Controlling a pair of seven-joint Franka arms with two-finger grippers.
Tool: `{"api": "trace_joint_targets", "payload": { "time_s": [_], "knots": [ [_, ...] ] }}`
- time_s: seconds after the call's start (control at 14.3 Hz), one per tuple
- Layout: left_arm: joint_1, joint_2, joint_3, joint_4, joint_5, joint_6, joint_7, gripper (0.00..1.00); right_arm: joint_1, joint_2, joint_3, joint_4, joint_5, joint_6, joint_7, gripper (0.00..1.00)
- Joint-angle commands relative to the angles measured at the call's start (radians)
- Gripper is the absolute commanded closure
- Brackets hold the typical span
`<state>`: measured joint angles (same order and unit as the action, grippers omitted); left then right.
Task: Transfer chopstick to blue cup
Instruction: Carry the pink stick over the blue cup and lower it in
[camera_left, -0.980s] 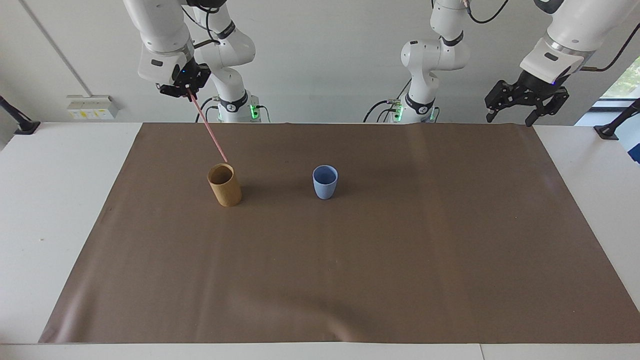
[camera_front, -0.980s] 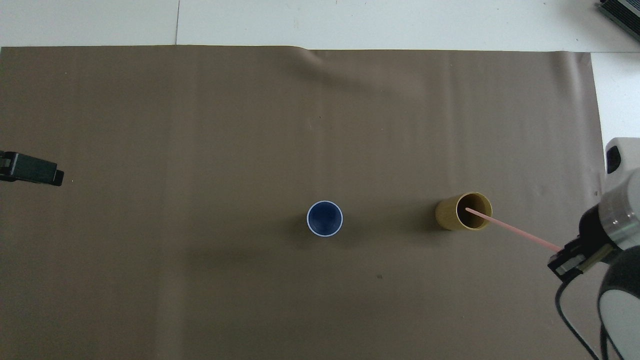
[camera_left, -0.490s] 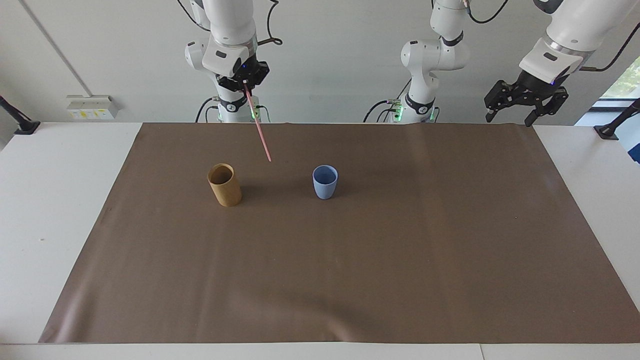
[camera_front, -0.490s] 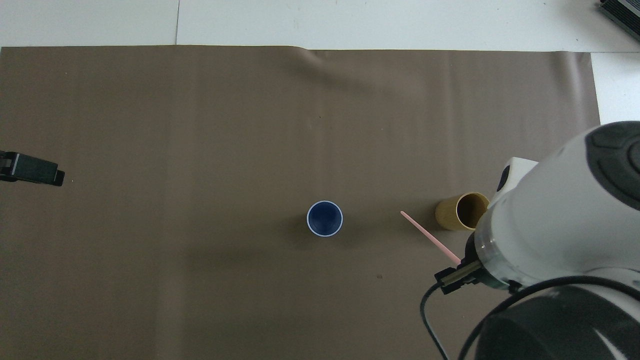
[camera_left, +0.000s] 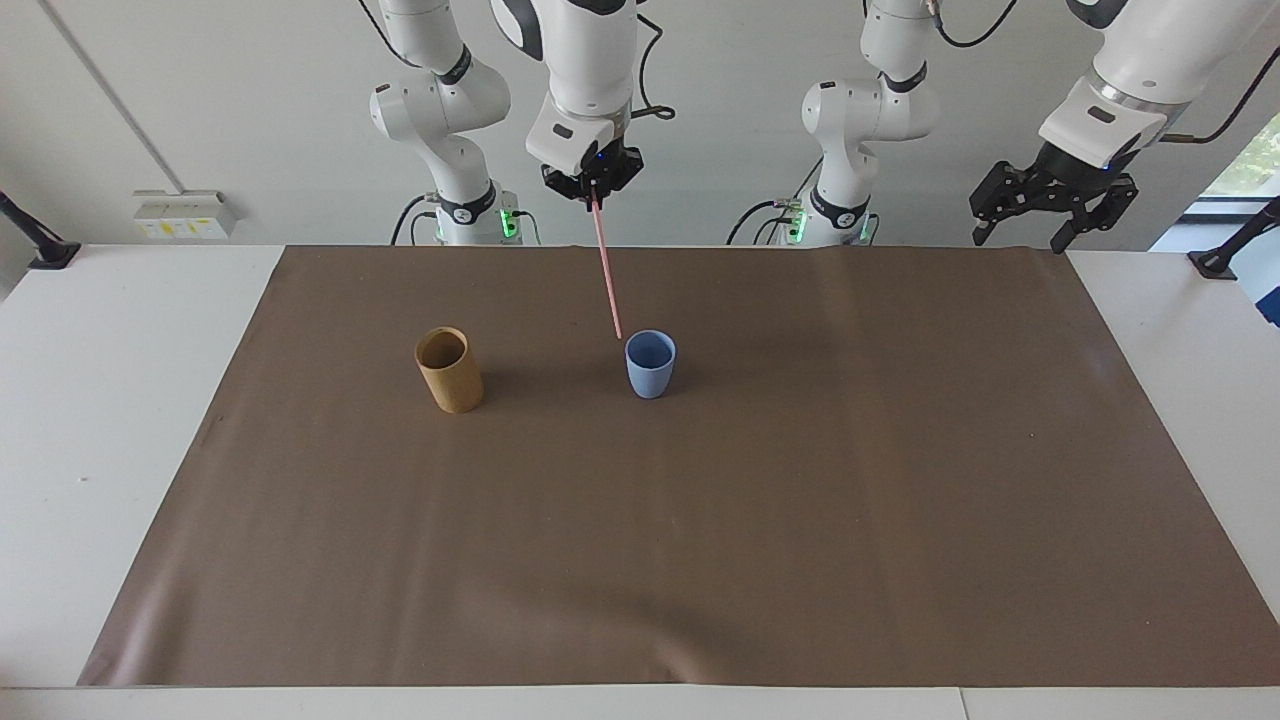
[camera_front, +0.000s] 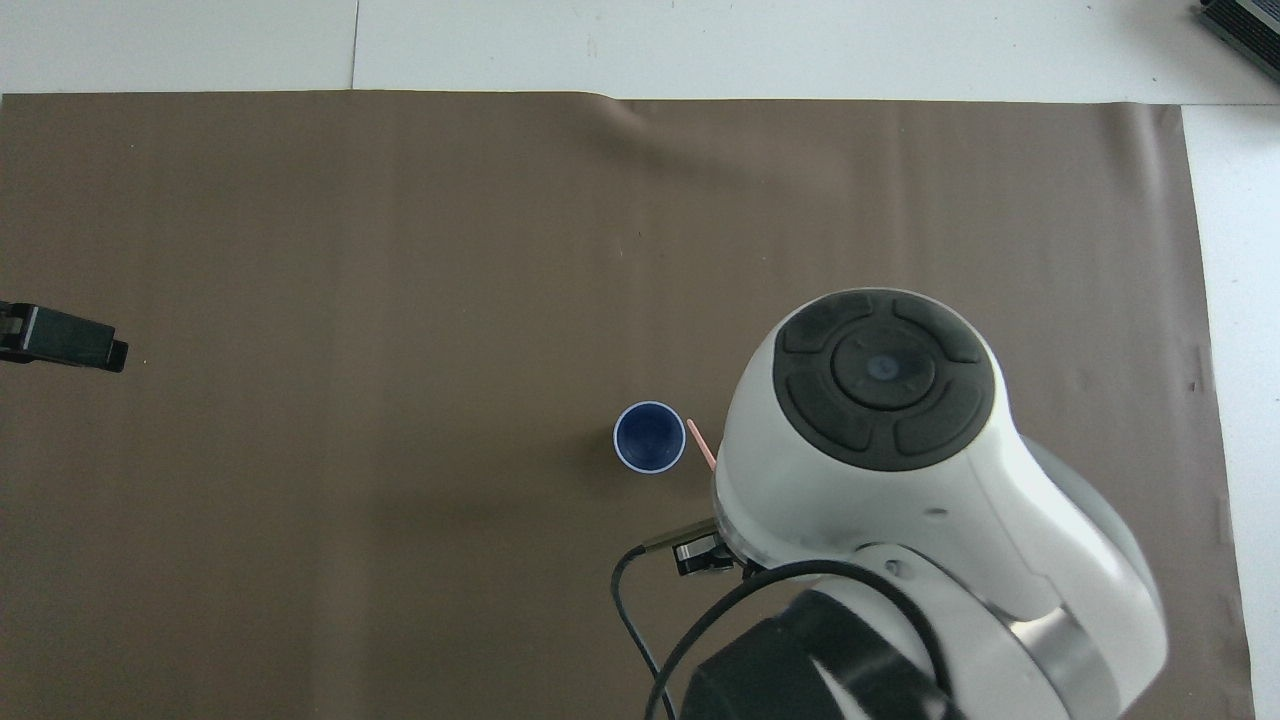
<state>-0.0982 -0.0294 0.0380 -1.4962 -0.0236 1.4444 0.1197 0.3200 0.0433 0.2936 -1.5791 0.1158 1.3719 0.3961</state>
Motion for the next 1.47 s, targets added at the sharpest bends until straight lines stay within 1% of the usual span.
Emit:
{"api": "trace_joint_targets", "payload": {
  "time_s": [0.0, 0.14, 0.42, 0.63, 1.12, 1.33, 1.4],
  "knots": [
    [0.011, 0.013, -0.007, 0.027, 0.014, -0.019, 0.003, 0.00, 0.034, 0.058, 0.007, 0.030, 0.025, 0.045, 0.090, 1.00],
    [0.006, 0.006, -0.007, 0.024, 0.017, -0.009, -0.008, 0.00, 0.048, 0.081, 0.009, 0.028, 0.025, 0.073, 0.107, 1.00],
    [0.000, -0.003, -0.012, 0.016, 0.014, -0.012, -0.006, 0.00, 0.048, 0.092, 0.009, 0.027, 0.042, 0.096, 0.110, 1.00],
    [-0.001, -0.004, -0.013, 0.013, 0.011, -0.016, -0.011, 0.00, 0.038, 0.090, 0.009, 0.010, 0.041, 0.087, 0.109, 1.00],
    [-0.002, -0.004, -0.017, 0.013, 0.010, -0.015, -0.011, 0.00, 0.034, 0.133, 0.007, -0.006, 0.054, 0.108, 0.112, 1.00],
    [0.000, -0.004, -0.015, 0.013, 0.008, -0.016, -0.011, 0.00, 0.031, 0.135, 0.007, -0.006, 0.054, 0.108, 0.110, 1.00],
    [0.000, -0.004, -0.015, 0.013, 0.010, -0.016, -0.012, 0.00, 0.028, 0.136, 0.007, -0.006, 0.054, 0.111, 0.109, 0.84]
  ]
}}
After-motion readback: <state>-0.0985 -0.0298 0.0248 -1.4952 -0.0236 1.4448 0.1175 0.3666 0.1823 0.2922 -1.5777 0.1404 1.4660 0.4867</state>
